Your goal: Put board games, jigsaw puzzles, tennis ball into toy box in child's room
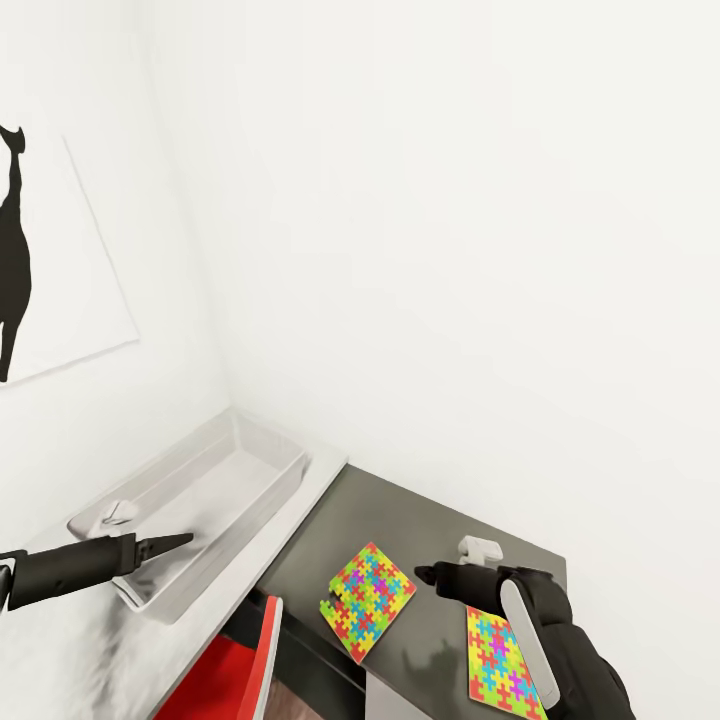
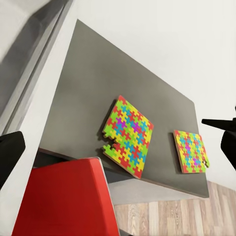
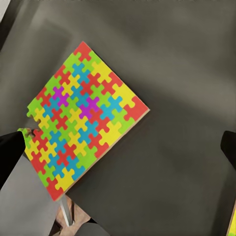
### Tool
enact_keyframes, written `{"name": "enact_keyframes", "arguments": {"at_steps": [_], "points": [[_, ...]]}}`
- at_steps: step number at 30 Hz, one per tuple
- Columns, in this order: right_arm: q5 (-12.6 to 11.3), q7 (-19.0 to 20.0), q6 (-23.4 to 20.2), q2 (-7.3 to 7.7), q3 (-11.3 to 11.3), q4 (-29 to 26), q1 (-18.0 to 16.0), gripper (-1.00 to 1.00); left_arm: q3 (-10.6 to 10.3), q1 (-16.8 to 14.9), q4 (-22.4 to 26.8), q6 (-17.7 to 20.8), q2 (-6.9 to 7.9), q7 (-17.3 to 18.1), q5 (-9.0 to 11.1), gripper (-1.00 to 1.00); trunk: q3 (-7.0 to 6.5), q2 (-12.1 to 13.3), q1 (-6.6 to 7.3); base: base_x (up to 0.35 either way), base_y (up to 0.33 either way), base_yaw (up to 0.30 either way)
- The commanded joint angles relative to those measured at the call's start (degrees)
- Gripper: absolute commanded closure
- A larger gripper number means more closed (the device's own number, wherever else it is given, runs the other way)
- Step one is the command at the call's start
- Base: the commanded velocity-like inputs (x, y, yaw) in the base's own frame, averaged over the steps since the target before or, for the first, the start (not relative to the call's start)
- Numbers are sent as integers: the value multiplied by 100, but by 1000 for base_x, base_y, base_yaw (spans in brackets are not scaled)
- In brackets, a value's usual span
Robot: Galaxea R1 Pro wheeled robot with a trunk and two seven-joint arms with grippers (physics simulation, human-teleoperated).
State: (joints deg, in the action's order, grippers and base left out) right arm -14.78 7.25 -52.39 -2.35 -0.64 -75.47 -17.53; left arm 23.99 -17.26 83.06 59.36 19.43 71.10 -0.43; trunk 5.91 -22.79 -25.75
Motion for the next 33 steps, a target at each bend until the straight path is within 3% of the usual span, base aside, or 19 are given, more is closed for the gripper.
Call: {"name": "enact_keyframes", "arguments": {"at_steps": [1, 6, 7, 10, 25, 30, 33], "points": [[37, 40, -26, -2, -7, -6, -5, -100, 3, -6, 1, 58, 0, 24, -6, -100, 13, -13, -4, 0, 0, 0], [37, 33, -37, -4, 47, -32, -5, -100, 1, -6, 0, 57, -5, 19, -9, -100, 13, -13, -4, 0, 0, 0], [38, 28, -32, -7, 199, -51, -5, -100, 1, -6, 0, 57, -3, 18, -10, -100, 13, -13, -4, 0, 0, 0], [37, 28, -28, -4, 314, -61, -5, -100, 0, -6, 0, 58, -2, 18, -10, -100, 13, -13, -4, 0, 0, 0], [32, 30, -32, -17, 474, -82, -5, -100, 6, -6, -8, 29, -11, 17, -10, -100, 13, -13, -4, 0, 0, 0], [31, 23, -80, -192, 624, -118, -7, -100, 23, -22, -9, 26, 9, 16, -10, -100, 13, -13, -4, 0, 0, 0], [35, 6, -185, -418, 708, -224, -17, -100, 51, -63, -12, 30, 31, 3, -18, -100, 13, -13, -4, 0, 0, 0]]}}
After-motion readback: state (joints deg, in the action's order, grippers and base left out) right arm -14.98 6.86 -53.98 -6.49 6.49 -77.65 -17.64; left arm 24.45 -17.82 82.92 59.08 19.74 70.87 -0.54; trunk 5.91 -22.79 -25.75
